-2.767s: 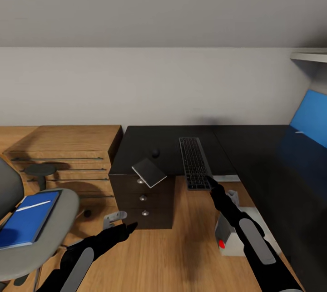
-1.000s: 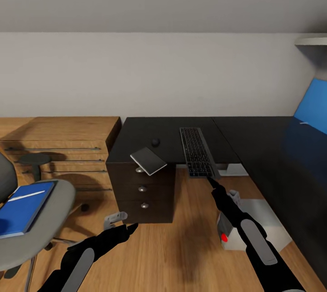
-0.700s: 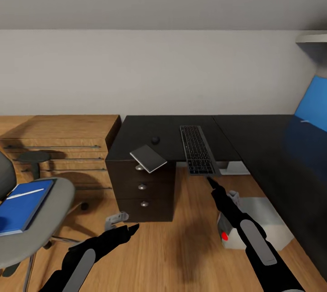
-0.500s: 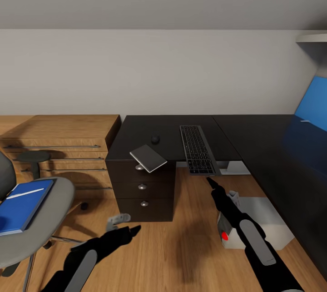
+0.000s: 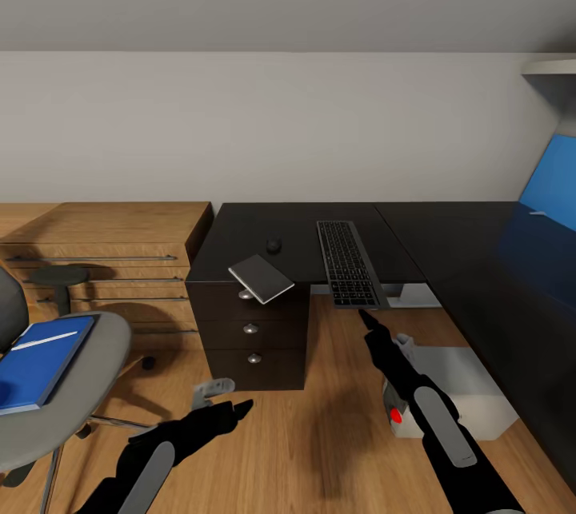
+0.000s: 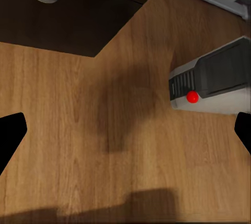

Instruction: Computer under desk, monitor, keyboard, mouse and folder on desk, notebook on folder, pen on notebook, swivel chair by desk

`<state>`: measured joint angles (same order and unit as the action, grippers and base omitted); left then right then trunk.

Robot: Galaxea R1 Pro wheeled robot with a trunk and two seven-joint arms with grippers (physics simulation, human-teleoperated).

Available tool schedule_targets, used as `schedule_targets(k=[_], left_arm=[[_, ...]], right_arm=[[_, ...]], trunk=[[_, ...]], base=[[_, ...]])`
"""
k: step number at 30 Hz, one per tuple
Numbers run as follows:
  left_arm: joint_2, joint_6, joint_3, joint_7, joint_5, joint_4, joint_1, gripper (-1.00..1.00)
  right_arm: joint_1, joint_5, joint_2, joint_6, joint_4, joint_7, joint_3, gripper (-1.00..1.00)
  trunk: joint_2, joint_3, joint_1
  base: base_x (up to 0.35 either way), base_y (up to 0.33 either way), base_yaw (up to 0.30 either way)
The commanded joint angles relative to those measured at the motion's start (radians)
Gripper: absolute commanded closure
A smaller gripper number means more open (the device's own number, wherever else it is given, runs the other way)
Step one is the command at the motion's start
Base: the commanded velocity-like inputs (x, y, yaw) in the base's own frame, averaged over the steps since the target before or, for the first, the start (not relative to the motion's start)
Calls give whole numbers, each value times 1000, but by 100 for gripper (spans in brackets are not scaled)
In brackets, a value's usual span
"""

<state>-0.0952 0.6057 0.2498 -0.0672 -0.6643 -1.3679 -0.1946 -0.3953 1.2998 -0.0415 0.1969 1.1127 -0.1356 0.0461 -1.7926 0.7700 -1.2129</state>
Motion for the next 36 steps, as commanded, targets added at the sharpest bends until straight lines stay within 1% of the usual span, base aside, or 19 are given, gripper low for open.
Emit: schedule_targets(k=[1, 2, 3, 4, 7, 9, 11, 16, 17, 20, 21, 22, 23, 24, 25, 26, 27, 30, 36], left_arm=[[-1, 3, 6, -7, -15, -1, -1, -100], [-2, 4, 13, -7, -32, -2, -1, -100], [-3, 4, 18, -6, -56, -2, -1, -100], [-5, 5, 23, -5, -97, -2, -1, -100], [-7, 9, 31, -4, -137, -2, -1, -100], [-7, 20, 41, -4, -150, -2, -1, -100], [-7, 35, 51, -4, -157, -2, -1, -100], [-8, 54, 60, -3, -164, -3, -1, -100], [-8, 56, 61, -3, -165, -3, -1, -100], [-8, 57, 61, -3, -165, -3, 0, -100], [-8, 58, 61, -3, -165, -3, 0, -100], [-8, 58, 61, -3, -165, -3, -1, -100], [-8, 58, 62, -3, -166, -3, 0, -100], [-8, 58, 62, -3, -166, -3, 0, -100], [-8, 58, 62, -3, -166, -3, 0, -100], [-8, 58, 62, -3, -167, -3, 0, -100], [-8, 58, 62, -3, -167, -3, 0, -100], [-8, 58, 62, -3, -167, -3, 0, -100], [-8, 58, 62, -3, -167, -3, 0, -100]], right_arm=[[0, 9, 1, -1, 0, -9, 1, -100], [0, 10, 4, -6, 0, -20, 1, -100], [0, 11, 6, -13, 0, -28, 0, -100], [0, 11, 8, -24, 1, -36, -1, -100], [0, 12, 9, -35, 1, -40, -1, -100], [0, 12, 9, -39, 1, -42, -1, -100], [0, 12, 9, -42, 1, -43, -2, -100], [0, 13, 9, -46, 0, -44, -6, -100], [0, 14, 9, -49, -3, -43, -28, -100], [0, 14, 10, -57, -5, -42, -49, -100], [0, 16, 11, -62, -7, -42, -62, -100], [0, 23, 12, -66, -11, -41, -71, -100], [0, 46, 12, -68, -14, -41, -78, -100], [0, 60, 12, -69, -15, -41, -80, -100], [0, 86, 12, -70, -17, -41, -83, -100], [0, 97, 13, -71, -18, -41, -84, -100], [0, 118, 13, -71, -19, -41, -86, -100], [0, 148, 13, -72, -20, -41, -88, -100], [0, 190, 14, -71, -20, -40, -89, -100]], trunk=[[0, 1, 0], [0, 1, 0], [0, 1, 0], [0, 1, 0], [0, 1, 0], [0, 1, 0], [0, 1, 0], [0, 1, 0], [0, 1, 0], [0, 1, 0], [0, 1, 0], [0, 1, 0], [0, 1, 0], [0, 1, 0], [0, 1, 0], [0, 1, 0], [0, 1, 0], [0, 1, 0], [0, 1, 0]], base=[[0, 0, 0], [0, 0, 0], [0, 0, 0], [0, 0, 0], [0, 0, 0], [0, 0, 0], [0, 0, 0], [0, 0, 0], [47, 0, 0], [59, 0, 0], [53, 0, 0], [34, 0, 0], [22, 0, 0], [17, 0, 0], [11, 0, 0], [9, 0, 0], [6, 0, 0], [4, 0, 0], [1, 0, 0]])
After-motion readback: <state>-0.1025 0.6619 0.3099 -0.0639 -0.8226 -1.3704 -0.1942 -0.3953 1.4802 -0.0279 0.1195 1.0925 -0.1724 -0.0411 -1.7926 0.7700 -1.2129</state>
